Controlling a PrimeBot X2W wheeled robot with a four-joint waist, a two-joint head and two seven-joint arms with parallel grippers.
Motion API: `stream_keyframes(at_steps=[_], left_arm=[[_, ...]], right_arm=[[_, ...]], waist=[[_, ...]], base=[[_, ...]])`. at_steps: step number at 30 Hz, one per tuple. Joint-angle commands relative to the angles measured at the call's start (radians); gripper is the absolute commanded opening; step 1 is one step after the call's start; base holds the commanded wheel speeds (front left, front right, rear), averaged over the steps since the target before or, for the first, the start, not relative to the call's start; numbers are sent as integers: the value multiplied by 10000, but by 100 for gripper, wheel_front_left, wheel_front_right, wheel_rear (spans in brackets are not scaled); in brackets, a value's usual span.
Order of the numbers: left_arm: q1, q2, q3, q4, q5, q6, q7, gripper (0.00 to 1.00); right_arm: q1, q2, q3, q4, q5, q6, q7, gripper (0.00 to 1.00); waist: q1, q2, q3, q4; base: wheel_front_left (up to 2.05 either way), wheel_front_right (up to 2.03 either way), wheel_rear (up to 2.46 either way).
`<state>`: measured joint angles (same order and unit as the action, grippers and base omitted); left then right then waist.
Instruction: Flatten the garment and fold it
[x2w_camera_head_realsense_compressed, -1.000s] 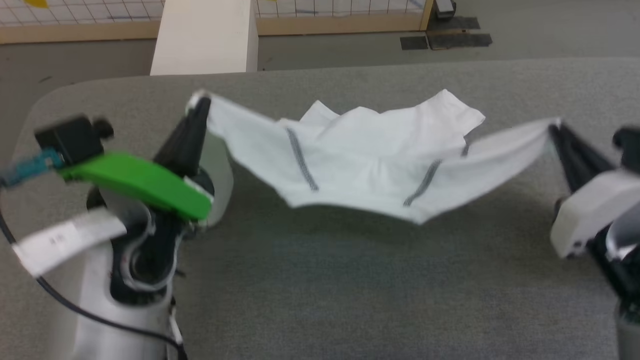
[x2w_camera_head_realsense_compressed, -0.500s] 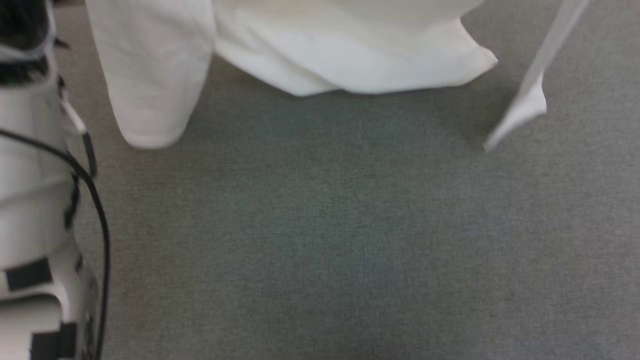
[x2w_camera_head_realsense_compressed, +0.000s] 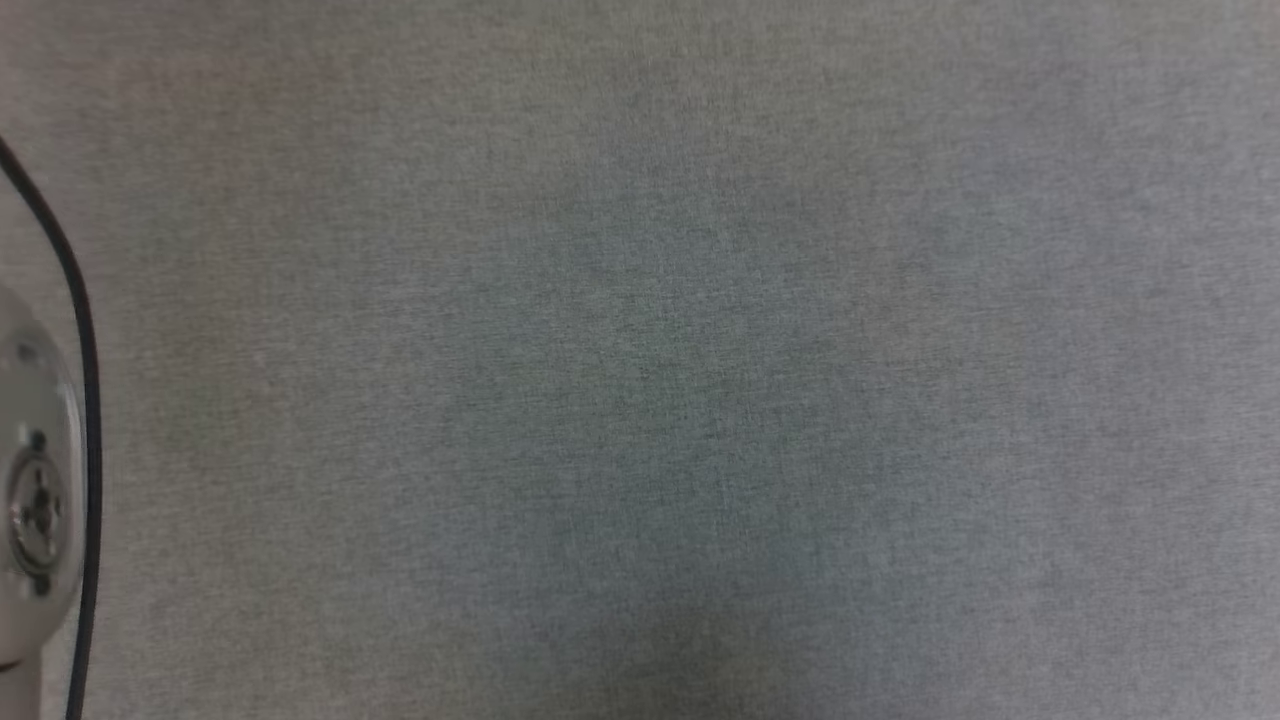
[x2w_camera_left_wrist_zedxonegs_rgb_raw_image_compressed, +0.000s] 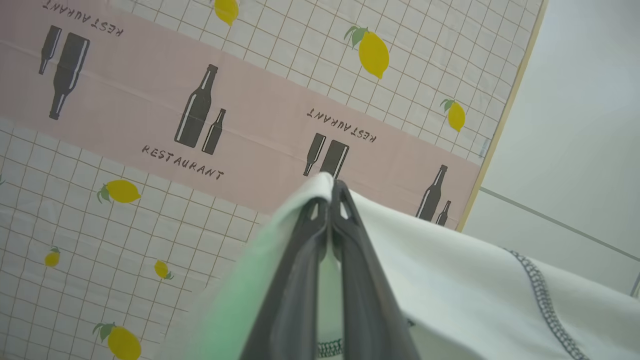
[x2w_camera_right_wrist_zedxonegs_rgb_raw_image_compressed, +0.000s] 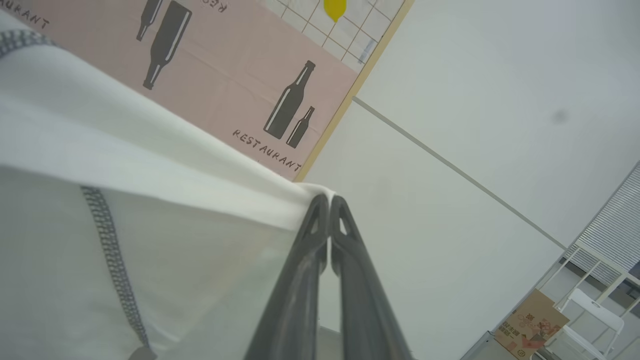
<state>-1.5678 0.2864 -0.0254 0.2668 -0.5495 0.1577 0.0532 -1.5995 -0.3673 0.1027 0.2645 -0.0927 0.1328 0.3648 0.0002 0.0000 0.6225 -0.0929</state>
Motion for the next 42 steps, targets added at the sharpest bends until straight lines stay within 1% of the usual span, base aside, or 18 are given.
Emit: stream_keyframes(at_steps=[1, 4, 9, 13, 18, 21, 23, 25, 28, 33, 36, 39, 42], left_arm=[[-292, 2, 91, 90, 22, -94, -297, 0], [-388, -86, 120, 402, -105, -297, -635, 0], [407, -28, -1, 1134, -304, -608, -402, 0], [1603, 178, -176, 1694, -374, -893, -53, 0], [3361, 427, -542, 2016, -437, -1276, 611, 0], [4578, 624, -870, 1976, -388, -1488, 1104, 0], [5475, 618, -977, 1856, -537, -1571, 1422, 0], [6460, 578, -1065, 1612, -732, -1627, 1744, 0], [8014, 507, -1155, 1031, -991, -1566, 2134, 0], [10687, 375, -1240, -311, -1381, -1180, 2691, 0], [12130, 186, -1231, -1130, -1650, -873, 2878, 0], [13349, 27, -1278, -1785, -1865, -610, 3076, 0], [14292, -91, -1345, -2203, -2028, -418, 3234, 0]], right_arm=[[-287, 62, -103, 159, -265, -21, -312, 0], [-543, 227, -139, 592, -586, -21, -835, 0], [-94, 278, 111, 1345, -469, -21, -1252, 0], [850, 228, 470, 1945, -67, -21, -1577, 0], [2288, 139, 818, 2417, 558, -21, -1875, 0], [3369, 31, 1013, 2484, 1134, -21, -1764, 0], [4226, -25, 1090, 2374, 1590, -21, -1577, 0], [5197, -110, 1134, 2107, 2017, -21, -1275, 0], [6811, -230, 1098, 1410, 2541, -21, -681, 0], [9767, -270, 516, -389, 3036, -21, 509, 0], [11576, 64, -373, -1557, 3080, -21, 942, 0], [13244, 659, -1251, -2554, 2897, -21, 1319, 0], [14445, 1257, -1812, -3233, 2638, -21, 1569, 0]], waist=[[-2, 0, 313, -61], [-2, 0, 312, 22], [-2, 0, 282, 139], [-2, 0, 139, 166], [-2, 0, -397, 234], [-2, 0, -932, 307], [-2, 0, -1367, 346], [-2, 0, -1808, 366], [-2, 0, -2434, 370], [-2, 0, -3251, 396], [-2, 0, -3624, 460], [-2, 0, -3857, 482], [-2, 0, -4030, 463]], base=[[0, 0, 0], [0, 0, 0], [0, 0, 0], [0, 0, 0], [0, 0, 0], [0, 0, 0], [0, 0, 0], [0, 0, 0], [0, 0, 0], [0, 0, 0], [0, 0, 0], [0, 0, 0], [0, 0, 0]])
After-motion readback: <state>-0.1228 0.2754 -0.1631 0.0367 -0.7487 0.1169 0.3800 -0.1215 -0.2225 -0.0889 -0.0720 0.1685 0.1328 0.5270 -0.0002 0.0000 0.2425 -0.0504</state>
